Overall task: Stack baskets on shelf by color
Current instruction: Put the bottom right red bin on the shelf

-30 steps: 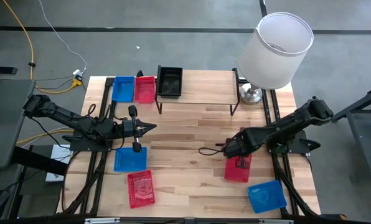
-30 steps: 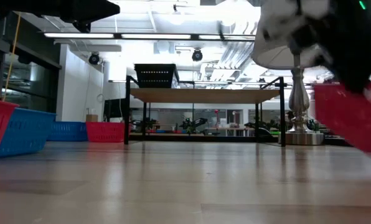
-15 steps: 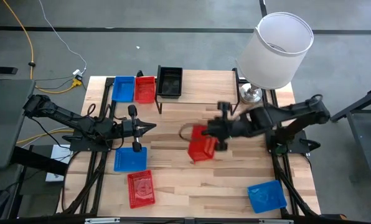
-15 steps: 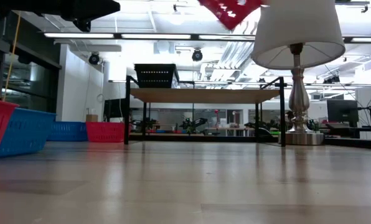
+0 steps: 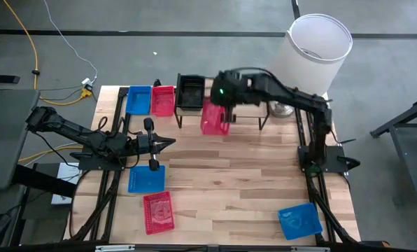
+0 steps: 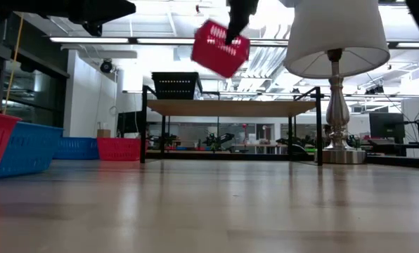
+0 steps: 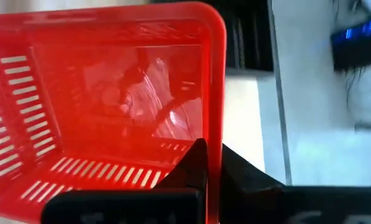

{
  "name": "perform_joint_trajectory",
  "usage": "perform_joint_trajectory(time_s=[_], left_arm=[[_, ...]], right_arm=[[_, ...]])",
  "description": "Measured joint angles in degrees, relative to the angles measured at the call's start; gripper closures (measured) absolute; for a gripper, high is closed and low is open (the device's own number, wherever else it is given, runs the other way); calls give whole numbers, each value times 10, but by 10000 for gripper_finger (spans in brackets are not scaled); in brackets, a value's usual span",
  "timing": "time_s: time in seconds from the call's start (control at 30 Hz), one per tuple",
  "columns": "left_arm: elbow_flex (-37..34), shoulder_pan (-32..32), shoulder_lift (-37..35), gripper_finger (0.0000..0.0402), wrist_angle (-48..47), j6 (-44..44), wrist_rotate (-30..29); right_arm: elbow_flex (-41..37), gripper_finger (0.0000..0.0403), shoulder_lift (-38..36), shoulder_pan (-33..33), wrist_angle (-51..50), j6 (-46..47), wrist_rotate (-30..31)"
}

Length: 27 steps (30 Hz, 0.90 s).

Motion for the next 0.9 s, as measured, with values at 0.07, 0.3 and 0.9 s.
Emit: perform_joint_trajectory(time_s=[0.07,0.3,0.9], left_arm=[[0,0,0,401,0,-10,0],[0,0,0,401,-22,-42,4],[0,0,0,401,-31,-71,5]], right_arm=[[22,403,23,-24,-26,-3,-14],[34,403,57,-74,-41,-26,-30],[-3,403,59,-118,6,-28,-31]])
